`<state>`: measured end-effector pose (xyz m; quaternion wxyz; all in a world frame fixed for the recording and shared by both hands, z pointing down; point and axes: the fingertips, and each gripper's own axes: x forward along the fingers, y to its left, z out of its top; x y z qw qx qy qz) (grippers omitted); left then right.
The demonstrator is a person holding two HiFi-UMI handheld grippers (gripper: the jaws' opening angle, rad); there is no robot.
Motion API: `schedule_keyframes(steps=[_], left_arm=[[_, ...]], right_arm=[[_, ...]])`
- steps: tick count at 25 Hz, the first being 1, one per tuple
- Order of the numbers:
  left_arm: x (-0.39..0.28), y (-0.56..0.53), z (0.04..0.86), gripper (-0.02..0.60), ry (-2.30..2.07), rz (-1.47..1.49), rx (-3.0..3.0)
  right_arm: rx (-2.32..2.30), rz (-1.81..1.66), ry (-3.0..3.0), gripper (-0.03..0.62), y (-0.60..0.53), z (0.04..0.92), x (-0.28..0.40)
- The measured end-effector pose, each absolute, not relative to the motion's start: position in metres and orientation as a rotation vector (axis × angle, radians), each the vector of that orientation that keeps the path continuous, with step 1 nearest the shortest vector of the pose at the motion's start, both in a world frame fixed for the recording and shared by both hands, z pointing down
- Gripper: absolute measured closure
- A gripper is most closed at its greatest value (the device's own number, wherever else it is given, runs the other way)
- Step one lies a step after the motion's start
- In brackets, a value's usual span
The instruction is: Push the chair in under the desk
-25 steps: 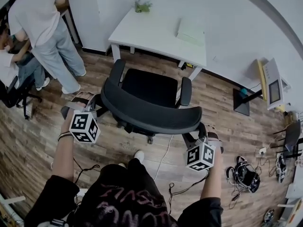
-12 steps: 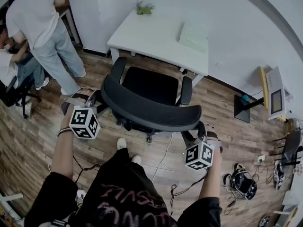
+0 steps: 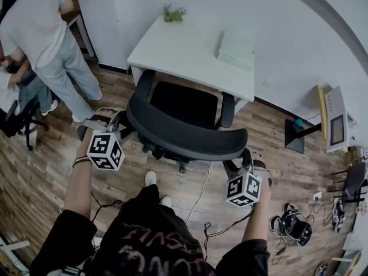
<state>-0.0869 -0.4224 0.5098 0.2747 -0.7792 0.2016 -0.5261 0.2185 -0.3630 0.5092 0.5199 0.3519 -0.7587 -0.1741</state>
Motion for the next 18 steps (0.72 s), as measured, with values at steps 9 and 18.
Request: schedule_keyframes(steps=[9, 18], left_arm=[[-0.084, -0.475, 0.510, 0.359, 0.531, -1.399, -2.097], [-0.089, -0.527, 0.509, 0.357, 0.520, -1.396, -2.089]], right_arm=[[0.860, -0.420, -1.805, 0.365, -0.414, 0.510, 0.221], [0.897, -0.432, -1.788, 0.365, -0.456, 0.508, 0.214]])
